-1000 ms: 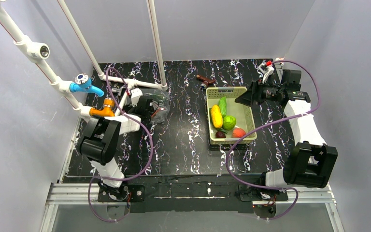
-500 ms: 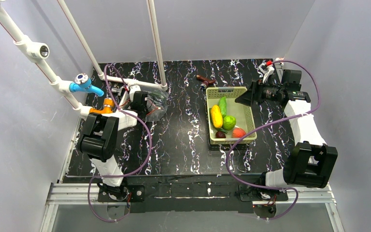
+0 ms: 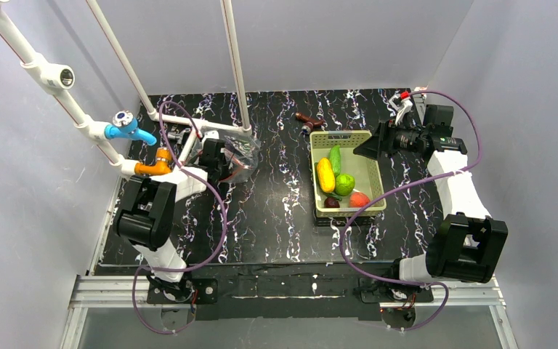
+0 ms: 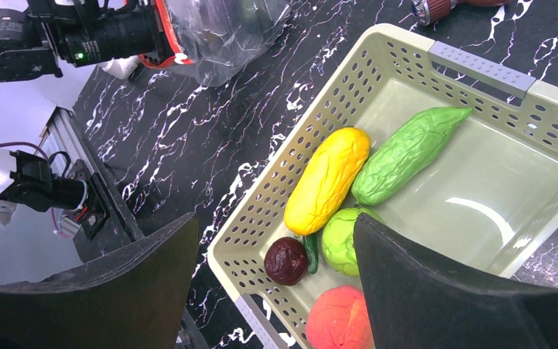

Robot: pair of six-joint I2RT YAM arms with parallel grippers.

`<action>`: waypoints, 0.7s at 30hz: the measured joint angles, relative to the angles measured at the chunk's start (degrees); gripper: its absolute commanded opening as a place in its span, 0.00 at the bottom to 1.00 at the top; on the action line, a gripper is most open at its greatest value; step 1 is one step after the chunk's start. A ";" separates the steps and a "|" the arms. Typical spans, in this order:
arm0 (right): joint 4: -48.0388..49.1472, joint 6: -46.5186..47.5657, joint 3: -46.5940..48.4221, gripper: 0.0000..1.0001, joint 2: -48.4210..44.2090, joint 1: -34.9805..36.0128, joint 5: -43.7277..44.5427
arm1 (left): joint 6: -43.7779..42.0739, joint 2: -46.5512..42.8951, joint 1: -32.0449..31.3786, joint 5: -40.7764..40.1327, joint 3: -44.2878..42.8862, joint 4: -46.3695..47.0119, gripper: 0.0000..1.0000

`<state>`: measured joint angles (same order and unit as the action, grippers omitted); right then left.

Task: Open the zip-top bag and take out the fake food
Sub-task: Pick up the fake vegetable from the zipper food storage bag.

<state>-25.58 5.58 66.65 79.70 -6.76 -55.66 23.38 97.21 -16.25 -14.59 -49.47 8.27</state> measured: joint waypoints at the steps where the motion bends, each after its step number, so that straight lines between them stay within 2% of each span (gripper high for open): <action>1: 0.00 0.00 0.00 0.84 0.00 0.00 0.00 | 0.00 -0.52 -0.52 0.11 0.22 -0.42 0.00; 13: 0.00 0.00 0.00 0.84 0.00 0.00 0.00 | 2.10 -10.95 -10.47 0.46 2.23 -10.16 0.00; 18: -0.04 0.46 0.00 0.84 -0.11 0.02 2.03 | 4.85 -17.73 -11.04 1.57 4.09 -15.41 0.00; 21: -0.42 0.85 0.00 0.84 -0.13 -0.13 -0.72 | 6.60 -20.61 -12.02 2.40 5.49 -18.10 0.00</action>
<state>-26.00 6.44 66.65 79.57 -6.90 -56.38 29.98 76.60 -28.27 -12.19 -43.99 -9.82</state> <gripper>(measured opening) 0.838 0.030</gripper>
